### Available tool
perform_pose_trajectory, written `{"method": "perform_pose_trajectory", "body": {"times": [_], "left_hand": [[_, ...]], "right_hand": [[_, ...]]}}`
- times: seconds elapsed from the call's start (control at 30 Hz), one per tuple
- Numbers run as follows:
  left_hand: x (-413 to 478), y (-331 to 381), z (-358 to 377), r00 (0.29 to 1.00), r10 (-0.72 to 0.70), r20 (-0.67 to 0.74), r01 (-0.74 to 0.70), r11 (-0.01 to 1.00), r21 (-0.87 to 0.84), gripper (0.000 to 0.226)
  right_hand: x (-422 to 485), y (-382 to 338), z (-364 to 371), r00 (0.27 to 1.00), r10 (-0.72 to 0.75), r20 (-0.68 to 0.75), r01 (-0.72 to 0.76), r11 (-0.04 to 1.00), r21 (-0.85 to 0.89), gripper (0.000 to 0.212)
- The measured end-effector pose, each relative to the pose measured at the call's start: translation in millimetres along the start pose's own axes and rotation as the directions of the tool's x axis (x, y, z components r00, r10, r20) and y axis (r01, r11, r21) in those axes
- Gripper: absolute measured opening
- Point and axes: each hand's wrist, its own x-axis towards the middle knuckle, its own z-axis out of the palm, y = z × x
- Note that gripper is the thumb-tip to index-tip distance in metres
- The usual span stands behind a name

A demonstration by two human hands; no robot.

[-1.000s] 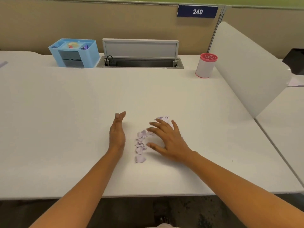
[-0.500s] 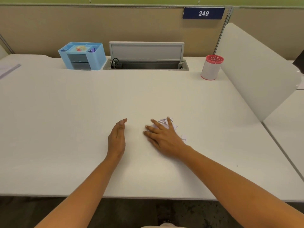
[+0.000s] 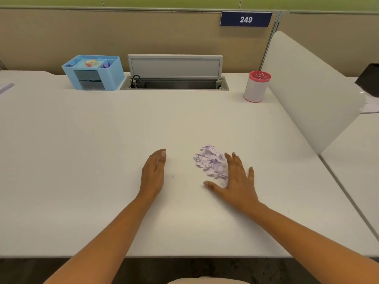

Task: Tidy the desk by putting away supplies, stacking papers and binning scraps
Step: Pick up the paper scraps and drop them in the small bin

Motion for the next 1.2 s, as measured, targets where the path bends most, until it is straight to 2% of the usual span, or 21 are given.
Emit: {"method": "perform_pose_trajectory", "body": {"times": [0.07,0.13,0.3,0.4,0.47,0.53,0.63,0.7,0.77,0.83,0.93,1.07,1.2], "left_hand": [[3.7,-0.3,-1.1,0.999,-0.038,-0.037,0.035,0.996,-0.077,0.038],[8.5,-3.4,-4.1,0.994,-0.079,-0.074,0.067,0.987,-0.147,0.038],[17.2,-15.3,-16.6,0.984,-0.123,-0.127,0.09,0.967,-0.24,0.029],[16.8,-18.5,-22.4,0.986,-0.096,-0.137,0.063,0.972,-0.224,0.026],[14.7,-17.6,-23.2,0.989,-0.045,-0.144,0.022,0.987,-0.157,0.029],[12.7,-14.5,-21.7,0.989,0.015,-0.148,-0.027,0.996,-0.081,0.033],[12.5,-12.1,-19.6,0.988,0.065,-0.14,-0.07,0.997,-0.028,0.034],[12.7,-11.9,-19.2,0.989,0.073,-0.129,-0.074,0.997,-0.003,0.034],[12.5,-12.4,-18.7,0.99,0.08,-0.113,-0.079,0.997,0.02,0.034],[12.3,-13.6,-17.0,0.991,0.089,-0.099,-0.084,0.995,0.051,0.035],[13.9,-14.9,-13.0,0.993,0.104,-0.062,-0.092,0.982,0.165,0.035],[17.2,-16.3,-5.8,0.991,0.134,0.003,-0.125,0.915,0.384,0.036],[19.6,-20.8,-0.4,0.993,0.089,0.082,-0.12,0.813,0.57,0.045]], "right_hand": [[1.9,-3.0,5.0,0.999,-0.015,0.05,0.02,0.995,-0.1,0.114],[11.4,-8.7,6.6,0.998,-0.024,0.064,0.032,0.992,-0.125,0.108],[49.4,-25.2,10.7,0.992,-0.077,0.099,0.088,0.99,-0.112,0.07],[69.7,-29.4,7.8,0.996,-0.079,0.039,0.083,0.991,-0.107,0.062],[71.2,-34.5,7.5,0.982,-0.188,-0.014,0.185,0.976,-0.115,0.069],[60.3,-45.3,9.9,0.912,-0.41,-0.009,0.408,0.909,-0.081,0.078],[33.7,-60.9,14.3,0.715,-0.674,0.187,0.688,0.726,-0.015,0.067],[25.5,-63.2,13.2,0.619,-0.715,0.326,0.761,0.648,-0.025,0.059],[28.0,-60.4,11.0,0.59,-0.713,0.378,0.79,0.607,-0.089,0.058],[36.3,-55.2,9.4,0.607,-0.691,0.391,0.785,0.596,-0.165,0.062],[49.7,-45.1,4.5,0.701,-0.597,0.389,0.705,0.661,-0.257,0.071],[67.2,-29.1,-0.6,0.83,-0.476,0.29,0.555,0.757,-0.346,0.087],[82.8,-10.6,-8.6,0.906,-0.38,0.183,0.422,0.814,-0.4,0.112]]}}
